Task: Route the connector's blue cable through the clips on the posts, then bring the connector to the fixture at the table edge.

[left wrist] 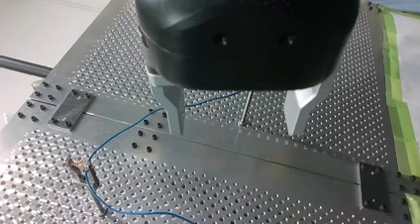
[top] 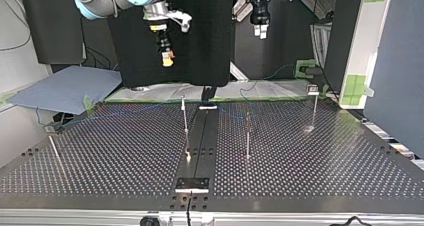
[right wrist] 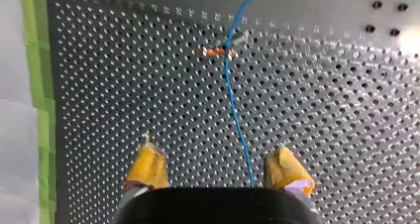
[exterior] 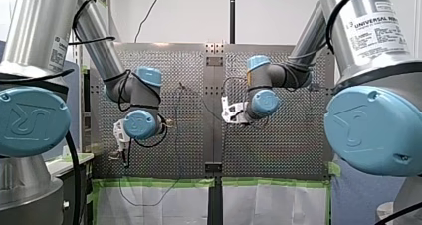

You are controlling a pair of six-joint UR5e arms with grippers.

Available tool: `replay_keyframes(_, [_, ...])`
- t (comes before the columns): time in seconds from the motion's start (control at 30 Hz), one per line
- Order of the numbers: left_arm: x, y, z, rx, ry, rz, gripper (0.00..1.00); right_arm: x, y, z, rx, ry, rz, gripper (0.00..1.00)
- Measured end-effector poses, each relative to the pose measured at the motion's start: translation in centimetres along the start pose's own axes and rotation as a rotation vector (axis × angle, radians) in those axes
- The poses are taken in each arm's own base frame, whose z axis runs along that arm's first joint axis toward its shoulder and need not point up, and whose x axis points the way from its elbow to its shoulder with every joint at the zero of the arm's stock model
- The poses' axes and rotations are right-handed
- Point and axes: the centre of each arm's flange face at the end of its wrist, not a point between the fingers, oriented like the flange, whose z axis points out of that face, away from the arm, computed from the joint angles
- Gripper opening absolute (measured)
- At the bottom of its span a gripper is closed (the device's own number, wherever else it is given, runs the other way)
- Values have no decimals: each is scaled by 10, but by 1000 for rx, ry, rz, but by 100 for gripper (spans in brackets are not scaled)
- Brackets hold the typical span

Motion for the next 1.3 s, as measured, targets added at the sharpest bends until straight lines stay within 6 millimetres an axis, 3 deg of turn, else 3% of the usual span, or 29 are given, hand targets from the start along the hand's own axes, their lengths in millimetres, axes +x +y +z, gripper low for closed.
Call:
replay_keyframes(0.47, [-3, -4, 4, 1, -9, -6, 100, -3, -42, -21, 81, 43, -11, 100])
replay_keyframes(1.3, [-3, -5, 4, 1, -10, -7, 100, -3, -45, -22, 87, 44, -14, 100])
